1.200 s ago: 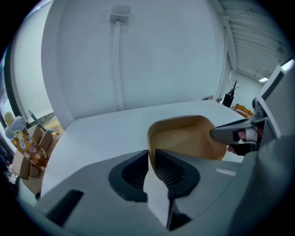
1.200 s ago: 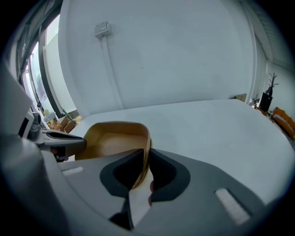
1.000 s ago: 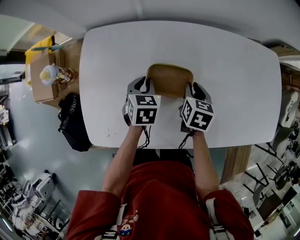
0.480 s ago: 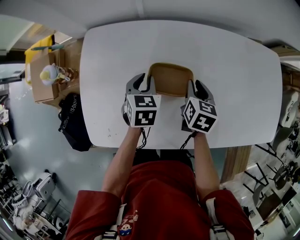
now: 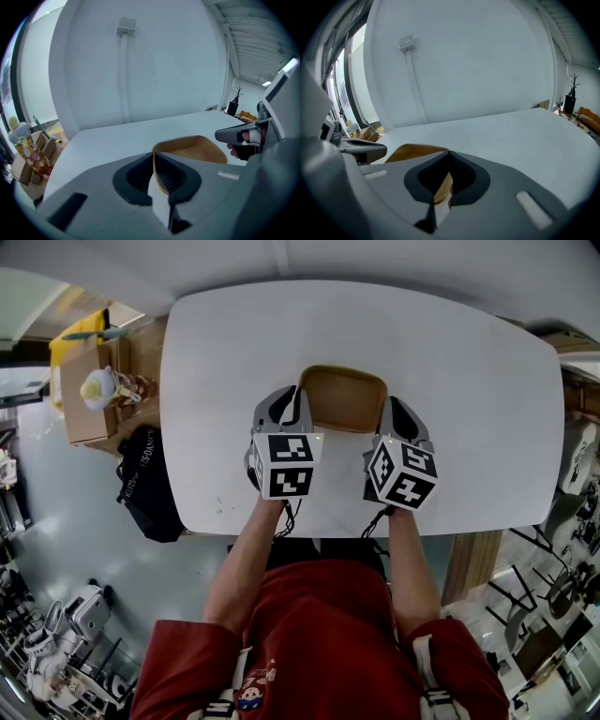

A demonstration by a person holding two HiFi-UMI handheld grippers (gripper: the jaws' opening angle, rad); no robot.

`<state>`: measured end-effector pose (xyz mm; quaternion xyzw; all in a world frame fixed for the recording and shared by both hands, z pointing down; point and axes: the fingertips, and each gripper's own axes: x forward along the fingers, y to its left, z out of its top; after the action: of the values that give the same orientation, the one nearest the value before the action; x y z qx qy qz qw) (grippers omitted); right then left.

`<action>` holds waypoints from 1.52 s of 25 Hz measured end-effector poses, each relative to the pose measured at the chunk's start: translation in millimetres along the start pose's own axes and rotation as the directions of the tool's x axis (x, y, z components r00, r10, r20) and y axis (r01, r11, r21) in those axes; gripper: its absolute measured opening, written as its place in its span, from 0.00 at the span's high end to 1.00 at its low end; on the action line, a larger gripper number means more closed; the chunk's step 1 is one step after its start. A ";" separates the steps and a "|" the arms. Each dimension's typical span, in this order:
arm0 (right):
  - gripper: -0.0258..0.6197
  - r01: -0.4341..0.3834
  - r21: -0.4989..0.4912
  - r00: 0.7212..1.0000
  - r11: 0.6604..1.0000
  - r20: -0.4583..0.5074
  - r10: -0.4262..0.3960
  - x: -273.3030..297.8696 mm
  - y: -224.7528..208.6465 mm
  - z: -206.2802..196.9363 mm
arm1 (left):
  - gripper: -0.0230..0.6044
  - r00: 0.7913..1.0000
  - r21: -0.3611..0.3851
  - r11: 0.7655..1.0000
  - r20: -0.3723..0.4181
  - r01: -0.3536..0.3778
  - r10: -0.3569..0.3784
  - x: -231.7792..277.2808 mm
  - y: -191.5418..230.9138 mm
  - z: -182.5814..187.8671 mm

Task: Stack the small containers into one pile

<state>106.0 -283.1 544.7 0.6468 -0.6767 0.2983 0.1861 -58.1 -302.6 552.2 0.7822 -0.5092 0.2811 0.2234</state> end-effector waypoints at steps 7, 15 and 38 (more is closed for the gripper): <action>0.96 -0.020 -0.017 0.999 1.000 -0.036 0.019 3.4 7.3 -9.9 | 0.96 1.000 0.005 1.000 -0.013 0.016 -0.016 3.0 -6.2 -3.7; 0.96 -0.002 -0.009 0.998 1.000 -0.062 0.002 5.9 1.8 -20.8 | 0.96 0.999 -0.003 1.000 -0.043 0.020 -0.020 8.5 -6.3 -15.3; 0.96 -0.014 0.001 0.999 1.000 -0.042 0.014 -3.6 8.1 -19.1 | 0.96 0.999 -0.008 1.000 -0.033 0.009 -0.009 -2.7 -2.1 -15.6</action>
<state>95.8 -268.2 555.5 0.6357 -0.6771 0.3134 0.1978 -60.4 -290.0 561.9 0.7788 -0.5030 0.2911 0.2360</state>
